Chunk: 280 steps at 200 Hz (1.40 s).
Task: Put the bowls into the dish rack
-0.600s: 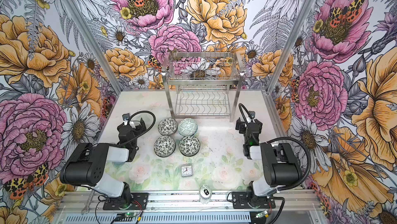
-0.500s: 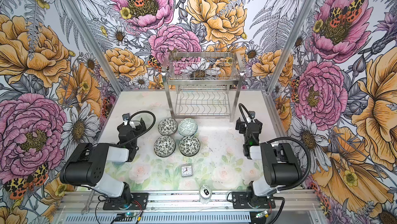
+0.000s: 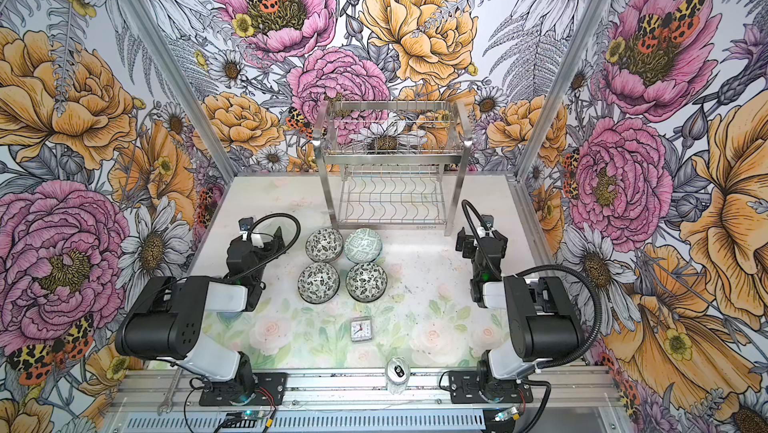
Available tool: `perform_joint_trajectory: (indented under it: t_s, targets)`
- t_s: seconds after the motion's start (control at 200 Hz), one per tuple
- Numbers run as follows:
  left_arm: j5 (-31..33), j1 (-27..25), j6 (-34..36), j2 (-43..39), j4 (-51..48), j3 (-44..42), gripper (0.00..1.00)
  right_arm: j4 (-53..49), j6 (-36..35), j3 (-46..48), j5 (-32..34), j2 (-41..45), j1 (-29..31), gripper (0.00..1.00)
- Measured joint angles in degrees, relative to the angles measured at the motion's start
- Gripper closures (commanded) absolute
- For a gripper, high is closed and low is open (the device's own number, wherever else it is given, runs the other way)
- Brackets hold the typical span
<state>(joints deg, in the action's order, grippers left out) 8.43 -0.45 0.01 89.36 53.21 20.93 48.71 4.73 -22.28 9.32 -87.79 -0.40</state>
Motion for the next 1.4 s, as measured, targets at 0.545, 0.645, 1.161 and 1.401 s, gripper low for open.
perform_joint_trajectory:
  t_s: [0.545,0.645,1.161,1.401]
  targets:
    - [-2.19,0.00,0.61,0.00,-0.04,0.04,0.01,0.02,0.00,0.00,0.00,0.00,0.00,0.00]
    - [-2.97,0.00,0.63,0.00,-0.04,0.04,0.01,0.00,0.00,0.00,0.00,0.00,0.00,0.00]
    - [7.43,-4.87,1.60,-13.46,-9.38,0.72,0.01,-15.69,0.00,-2.60,4.17,14.01,0.87,0.00]
    - [15.17,-9.68,0.09,-26.69,-36.20,19.28,0.01,-31.58,0.68,-14.93,5.86,24.70,5.70,0.00]
